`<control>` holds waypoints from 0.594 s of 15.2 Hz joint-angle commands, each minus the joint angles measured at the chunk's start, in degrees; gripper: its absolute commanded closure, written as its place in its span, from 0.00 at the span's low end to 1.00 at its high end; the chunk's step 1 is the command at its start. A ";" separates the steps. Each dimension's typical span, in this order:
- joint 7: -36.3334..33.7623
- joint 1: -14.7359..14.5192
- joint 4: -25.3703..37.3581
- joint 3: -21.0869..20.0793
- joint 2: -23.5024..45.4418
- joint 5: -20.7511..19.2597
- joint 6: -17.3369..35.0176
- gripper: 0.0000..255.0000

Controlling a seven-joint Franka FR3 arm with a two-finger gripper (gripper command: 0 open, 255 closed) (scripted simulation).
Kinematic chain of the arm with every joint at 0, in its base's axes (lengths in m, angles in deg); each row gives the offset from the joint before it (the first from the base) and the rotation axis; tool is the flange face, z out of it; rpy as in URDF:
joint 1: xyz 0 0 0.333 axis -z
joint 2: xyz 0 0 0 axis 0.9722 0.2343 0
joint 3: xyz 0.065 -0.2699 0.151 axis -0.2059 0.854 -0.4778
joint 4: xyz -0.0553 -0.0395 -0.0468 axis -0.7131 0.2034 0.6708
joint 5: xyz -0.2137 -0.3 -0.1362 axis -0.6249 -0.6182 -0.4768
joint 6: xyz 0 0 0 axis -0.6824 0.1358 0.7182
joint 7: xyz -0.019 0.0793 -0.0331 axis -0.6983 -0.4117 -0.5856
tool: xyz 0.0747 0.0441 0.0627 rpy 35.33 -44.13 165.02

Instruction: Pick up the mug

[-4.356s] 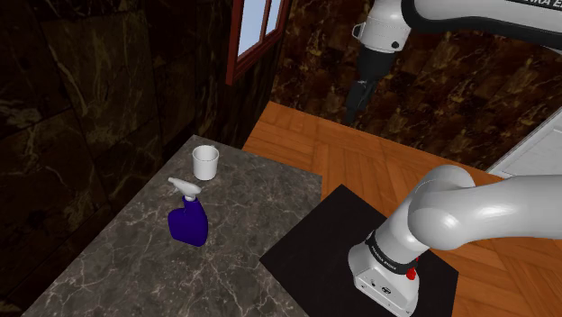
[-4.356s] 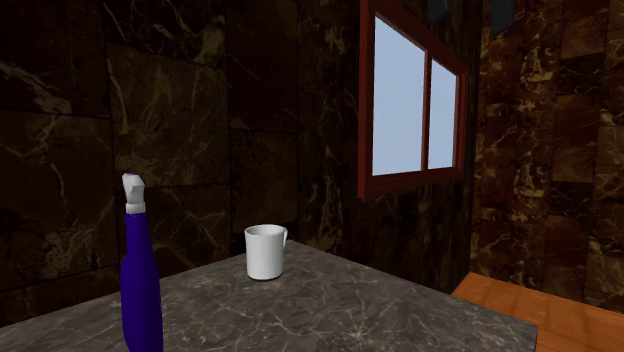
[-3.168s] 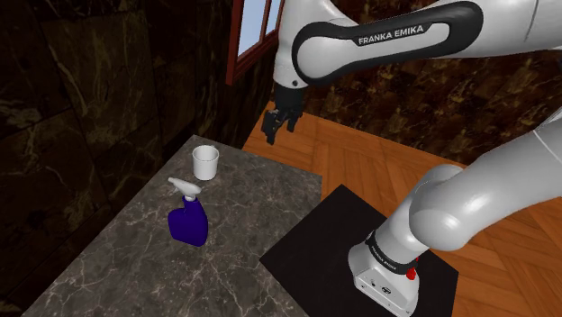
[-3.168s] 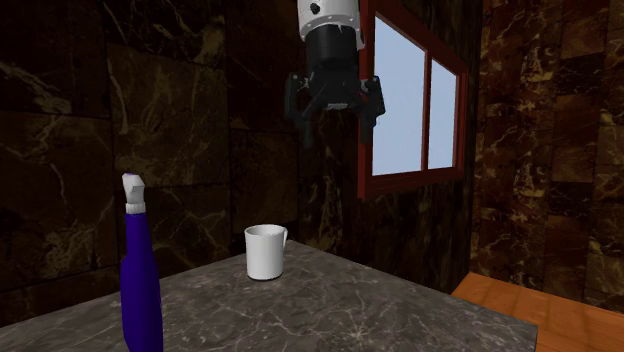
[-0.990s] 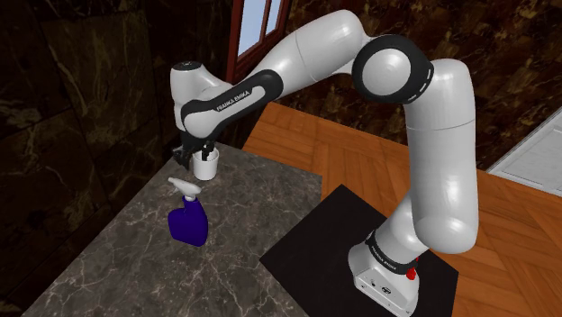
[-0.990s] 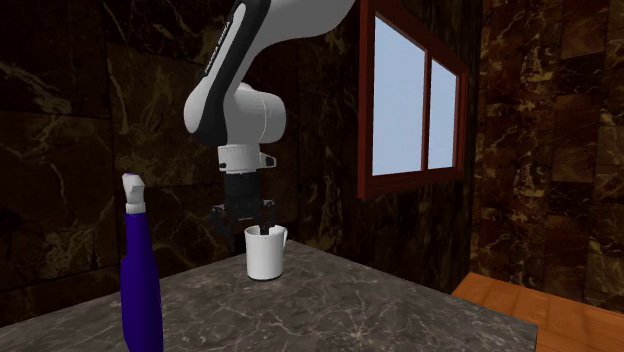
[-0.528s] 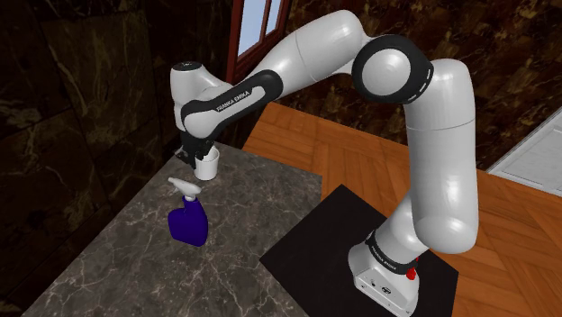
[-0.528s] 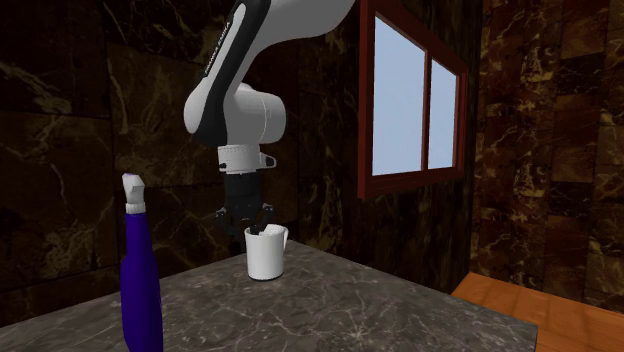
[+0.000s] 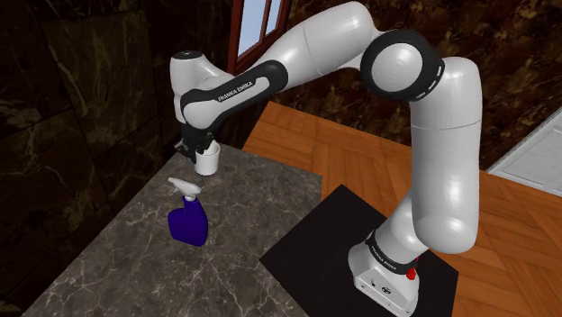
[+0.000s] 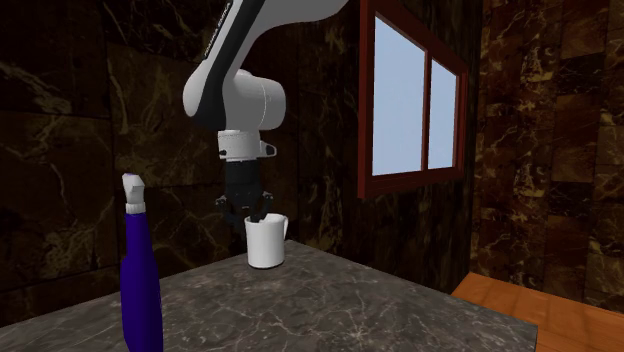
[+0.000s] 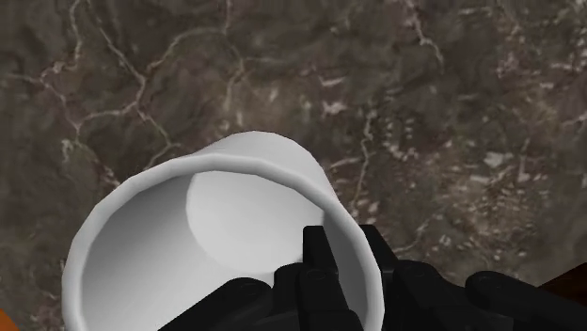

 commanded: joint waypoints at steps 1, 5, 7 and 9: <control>0.18 0.05 0.37 -0.19 -0.85 0.28 -1.21 1.00; 0.61 0.27 0.77 -0.54 -2.68 0.83 -3.40 1.00; 0.82 0.36 1.05 -0.71 -3.54 1.10 -4.52 1.00; 1.03 0.45 1.38 -0.86 -4.37 1.36 -5.66 1.00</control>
